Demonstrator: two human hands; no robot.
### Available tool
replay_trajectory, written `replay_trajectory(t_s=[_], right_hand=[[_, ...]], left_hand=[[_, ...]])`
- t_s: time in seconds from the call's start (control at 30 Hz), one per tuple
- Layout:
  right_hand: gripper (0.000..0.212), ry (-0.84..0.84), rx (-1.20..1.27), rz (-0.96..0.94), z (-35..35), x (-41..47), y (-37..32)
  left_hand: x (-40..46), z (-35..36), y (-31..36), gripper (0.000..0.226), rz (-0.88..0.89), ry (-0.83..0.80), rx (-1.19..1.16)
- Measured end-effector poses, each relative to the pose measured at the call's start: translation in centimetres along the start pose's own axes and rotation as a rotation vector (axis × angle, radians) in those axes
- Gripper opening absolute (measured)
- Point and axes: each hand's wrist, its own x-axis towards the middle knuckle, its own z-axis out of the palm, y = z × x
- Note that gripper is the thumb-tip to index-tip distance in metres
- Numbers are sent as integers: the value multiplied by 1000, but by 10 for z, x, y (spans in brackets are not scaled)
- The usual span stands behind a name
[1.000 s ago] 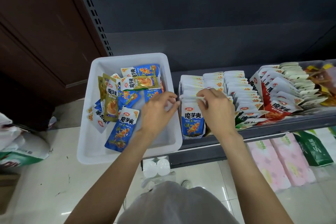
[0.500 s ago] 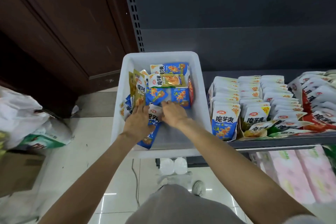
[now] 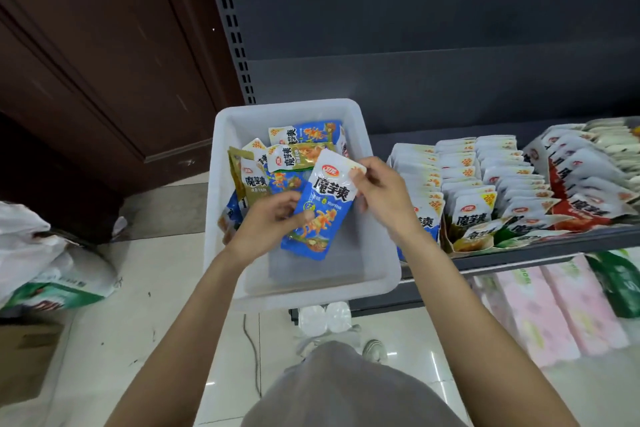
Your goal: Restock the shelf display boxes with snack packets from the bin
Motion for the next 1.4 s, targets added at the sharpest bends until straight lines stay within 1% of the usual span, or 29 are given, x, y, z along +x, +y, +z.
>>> replay_trajectory(t_s=[0.1, 0.2, 0.3, 0.37, 0.43, 0.53, 0.6, 0.67, 0.73, 0.8, 0.87, 0.93, 1.0, 1.07, 1.2, 1.3, 1.4], right_hand=[[7, 46, 102, 52, -17, -13, -7], [4, 54, 169, 6, -38, -31, -14], [26, -15, 144, -12, -62, -52, -17], [32, -18, 103, -43, -77, -63, -16], [29, 84, 65, -113, -96, -71, -15], [23, 282, -24, -201, -127, -76, -8], [25, 335, -43, -209, -142, -75, -1], [29, 322, -120, -191, -147, -70, 6], [26, 268, -265, -197, -143, -62, 13], [27, 205, -389, -226, -134, -55, 21], [28, 155, -522, -257, -126, -48, 29], [30, 122, -633, -272, -121, -44, 33], [27, 73, -700, -281, -118, -42, 36], [21, 36, -796, -301, -116, -41, 40], [25, 67, -1030, -377, -115, -38, 42], [23, 23, -1123, -349, -113, -31, 42], [26, -11, -1181, -331, -109, -24, 44]], left_hand=[[0, 10, 18, 13, 40, -77, 9], [0, 23, 27, 13, 88, -120, 30], [2, 41, 33, 10, 170, -147, 113], [6, 60, 38, 8, 258, -135, 183], [10, 80, 43, 11, 331, -110, 199], [18, 104, 49, 20, 385, -73, 227], [23, 114, 49, 26, 382, -58, 222], [29, 121, 46, 29, 367, -48, 231], [34, 127, 41, 28, 368, -42, 286], [37, 132, 35, 20, 399, -9, 412], [40, 134, 26, 13, 440, 46, 587], [42, 136, 18, 19, 431, 74, 690], [42, 137, 12, 22, 413, 102, 723], [41, 138, 10, 20, 411, 139, 720], [40, 139, 10, 15, 394, 183, 712], [43, 139, 11, 15, 360, 198, 802], [48, 142, 12, 16, 316, 166, 950]])
